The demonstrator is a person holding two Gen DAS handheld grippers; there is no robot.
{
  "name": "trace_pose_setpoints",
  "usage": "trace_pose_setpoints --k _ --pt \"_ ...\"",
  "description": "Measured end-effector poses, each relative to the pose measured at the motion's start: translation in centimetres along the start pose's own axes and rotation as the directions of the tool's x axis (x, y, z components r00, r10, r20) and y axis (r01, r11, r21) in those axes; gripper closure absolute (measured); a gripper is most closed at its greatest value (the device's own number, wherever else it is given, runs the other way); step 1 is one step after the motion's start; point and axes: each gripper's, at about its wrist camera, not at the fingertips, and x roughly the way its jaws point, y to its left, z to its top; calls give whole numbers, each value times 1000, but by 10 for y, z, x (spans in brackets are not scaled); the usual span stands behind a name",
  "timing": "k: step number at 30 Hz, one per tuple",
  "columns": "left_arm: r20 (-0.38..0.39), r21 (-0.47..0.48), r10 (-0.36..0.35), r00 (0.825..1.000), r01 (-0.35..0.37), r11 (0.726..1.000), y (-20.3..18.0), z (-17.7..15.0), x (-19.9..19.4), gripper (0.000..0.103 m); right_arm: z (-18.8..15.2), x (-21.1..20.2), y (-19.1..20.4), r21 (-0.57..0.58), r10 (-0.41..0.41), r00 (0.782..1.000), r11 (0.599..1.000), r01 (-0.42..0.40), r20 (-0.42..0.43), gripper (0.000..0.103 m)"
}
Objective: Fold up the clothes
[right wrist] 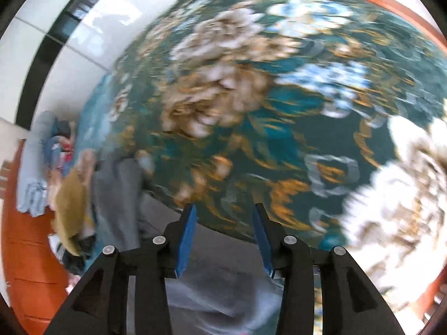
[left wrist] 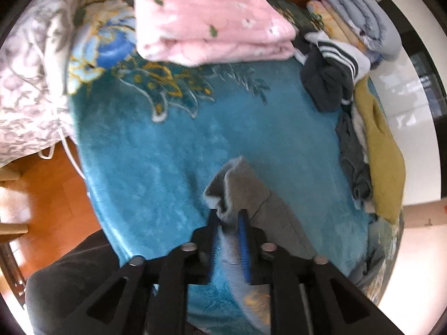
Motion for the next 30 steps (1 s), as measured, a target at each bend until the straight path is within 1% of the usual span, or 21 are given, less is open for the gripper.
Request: trace_pose_setpoints --k 2,4,6,7,9,10,11,13,15,16,18,21,22,23,24,25,26,27,30 --pt "24 -7 -16 1000 16 1000 -4 -1 -12 67 8 33 29 -19 69 997 997 -69 -41 60" --pt "40 5 -25 999 25 1000 -13 -4 -20 63 12 68 62 -54 108 990 992 -113 -92 60" --pt "53 20 -38 998 36 999 -22 -8 -29 62 15 99 93 -95 134 981 984 -148 -140 60" --pt "58 30 -46 997 44 999 -26 -10 -33 61 16 111 108 -120 141 977 980 -161 -159 60" --pt "60 53 -72 996 68 996 -39 -13 -35 60 22 131 126 -161 123 977 975 -152 -173 59" --pt "59 64 -85 995 81 995 -43 -15 -36 59 25 141 134 -180 112 978 973 -144 -178 54" --pt "57 76 -99 993 94 993 -48 -17 -37 57 30 152 139 -185 88 981 975 -120 -176 46" --pt "53 101 -119 991 113 988 -57 -21 -38 55 40 168 139 -152 67 985 984 -92 -161 43" --pt "40 123 -130 991 124 985 -68 -25 -34 53 48 187 132 -67 107 979 990 -120 -176 39" --pt "31 130 -131 991 126 983 -72 -26 -29 53 49 194 130 -32 127 973 990 -136 -193 38" --pt "8 141 -126 992 124 982 -79 -29 -22 53 50 204 127 12 147 969 989 -147 -200 37" --pt "-28 156 -117 993 120 981 -87 -34 -10 53 50 207 127 61 185 966 982 -176 -183 36" --pt "-38 160 -115 993 119 980 -89 -35 -7 53 49 208 128 73 207 958 978 -196 -197 42" --pt "-44 163 -112 993 118 980 -90 -37 -4 53 48 209 131 84 234 948 972 -220 -217 68" --pt "-51 165 -111 992 118 979 -91 -38 -2 53 46 210 134 96 260 936 965 -244 -236 81" --pt "-58 167 -110 992 118 979 -92 -39 0 53 44 210 139 89 265 931 964 -250 -251 92" --pt "-65 169 -110 992 120 978 -93 -40 3 53 41 208 146 73 273 926 962 -263 -262 95" --pt "-70 170 -111 991 121 978 -93 -40 4 53 39 206 151 60 287 920 958 -282 -265 96" --pt "-71 171 -114 991 125 977 -93 -40 4 53 38 181 172 29 383 895 921 -387 -227 97"
